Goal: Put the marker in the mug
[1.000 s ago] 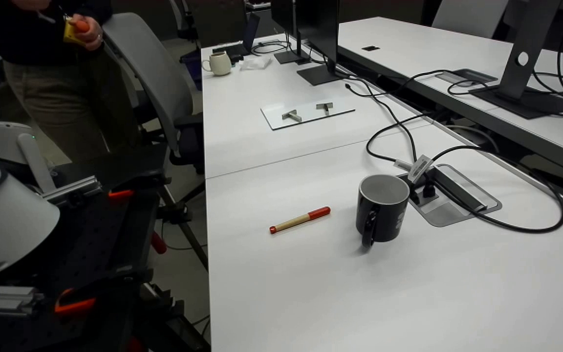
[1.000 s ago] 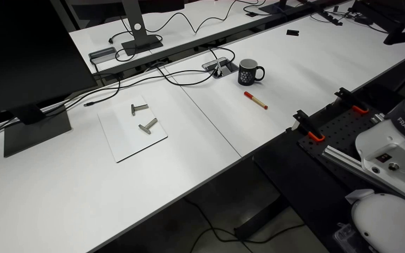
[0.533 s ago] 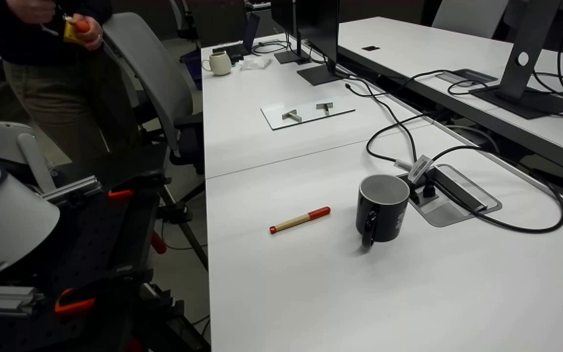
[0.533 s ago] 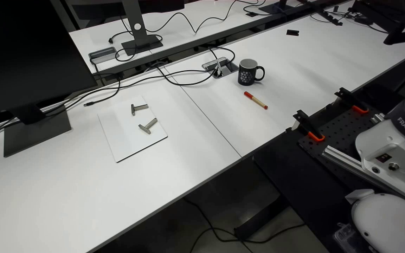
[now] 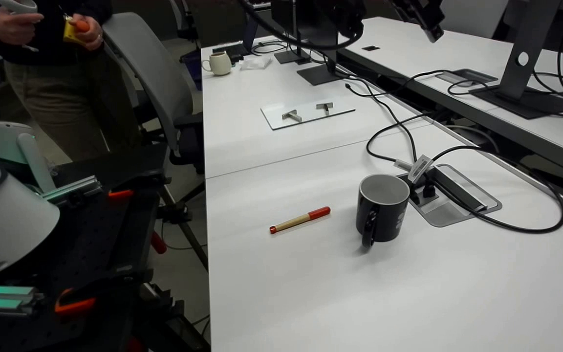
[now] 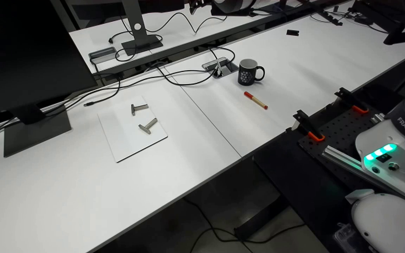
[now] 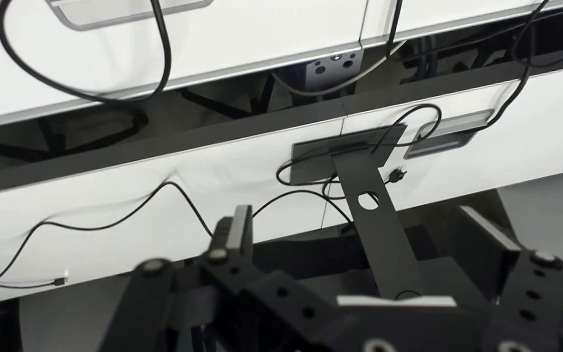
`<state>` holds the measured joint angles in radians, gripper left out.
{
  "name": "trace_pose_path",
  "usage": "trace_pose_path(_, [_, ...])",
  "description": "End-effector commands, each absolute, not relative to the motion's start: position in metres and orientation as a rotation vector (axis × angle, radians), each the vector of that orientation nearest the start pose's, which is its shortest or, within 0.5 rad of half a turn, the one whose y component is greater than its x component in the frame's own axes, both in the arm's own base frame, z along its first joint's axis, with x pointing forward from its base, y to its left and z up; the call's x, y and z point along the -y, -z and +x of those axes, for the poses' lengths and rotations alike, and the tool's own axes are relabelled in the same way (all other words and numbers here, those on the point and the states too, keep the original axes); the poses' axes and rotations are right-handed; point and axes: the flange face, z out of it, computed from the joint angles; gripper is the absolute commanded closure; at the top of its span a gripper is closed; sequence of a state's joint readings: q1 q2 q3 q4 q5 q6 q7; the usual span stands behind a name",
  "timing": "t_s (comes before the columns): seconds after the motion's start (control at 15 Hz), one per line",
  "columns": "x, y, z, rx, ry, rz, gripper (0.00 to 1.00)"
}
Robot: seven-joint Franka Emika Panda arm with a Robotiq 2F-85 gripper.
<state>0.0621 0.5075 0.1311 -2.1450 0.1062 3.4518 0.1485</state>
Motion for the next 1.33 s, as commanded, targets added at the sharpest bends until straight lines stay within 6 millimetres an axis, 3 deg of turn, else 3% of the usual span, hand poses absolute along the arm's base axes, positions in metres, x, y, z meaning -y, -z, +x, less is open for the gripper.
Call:
trace_pose_path(0.0, [-0.105, -0.239, 0.606, -0.213, 1.06, -2.697, 0.0])
trace_pose_path(0.2, [-0.102, -0.218, 0.588, -0.25, 0.99, -2.739, 0.0])
trace_pose_path(0.8, [-0.093, -0.148, 0.474, -0.196, 0.658, -2.963, 0.0])
trace_pose_path(1.07, [-0.093, -0.136, 0.447, -0.187, 0.54, -3.017, 0.0])
trace_pose_path(1.27, [-0.073, -0.127, 0.439, -0.308, 0.419, -3.099, 0.0])
